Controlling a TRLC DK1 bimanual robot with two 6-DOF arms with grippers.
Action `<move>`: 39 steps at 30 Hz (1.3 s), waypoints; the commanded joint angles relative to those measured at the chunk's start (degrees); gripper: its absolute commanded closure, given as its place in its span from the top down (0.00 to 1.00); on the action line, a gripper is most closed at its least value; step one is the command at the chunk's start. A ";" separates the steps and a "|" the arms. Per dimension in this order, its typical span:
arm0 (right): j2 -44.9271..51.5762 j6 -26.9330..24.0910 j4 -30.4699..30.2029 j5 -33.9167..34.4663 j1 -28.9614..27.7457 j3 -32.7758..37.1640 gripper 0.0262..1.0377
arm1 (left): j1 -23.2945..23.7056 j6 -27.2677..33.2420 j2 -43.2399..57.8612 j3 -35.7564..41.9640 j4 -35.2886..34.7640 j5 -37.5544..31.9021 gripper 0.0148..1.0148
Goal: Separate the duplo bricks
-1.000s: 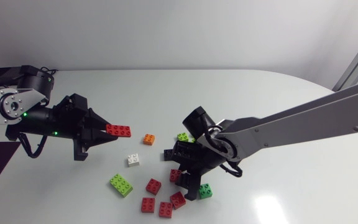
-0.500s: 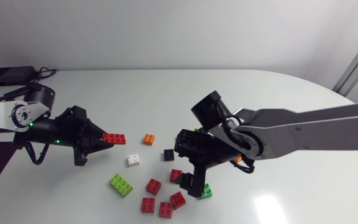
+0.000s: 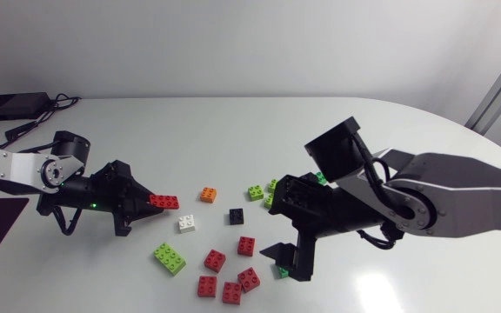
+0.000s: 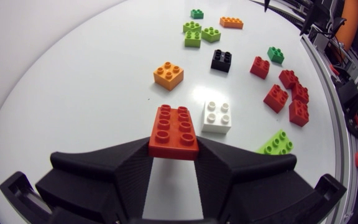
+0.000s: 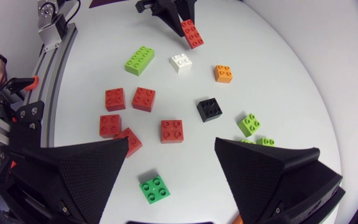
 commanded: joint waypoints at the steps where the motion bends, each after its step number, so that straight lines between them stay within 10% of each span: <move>1: -1.02 1.09 -1.37 -0.10 -0.34 -2.17 0.96 | 1.12 -0.80 2.40 -0.14 1.63 -0.32 0.34; 21: -8.06 1.44 -4.27 -1.07 -1.83 -4.81 0.96 | -1.08 -4.40 6.54 -1.46 8.40 -4.10 0.85; 39: -23.61 9.61 -18.25 0.25 -8.42 -0.67 0.96 | -9.69 -17.76 -28.62 -4.10 -11.02 -7.00 0.95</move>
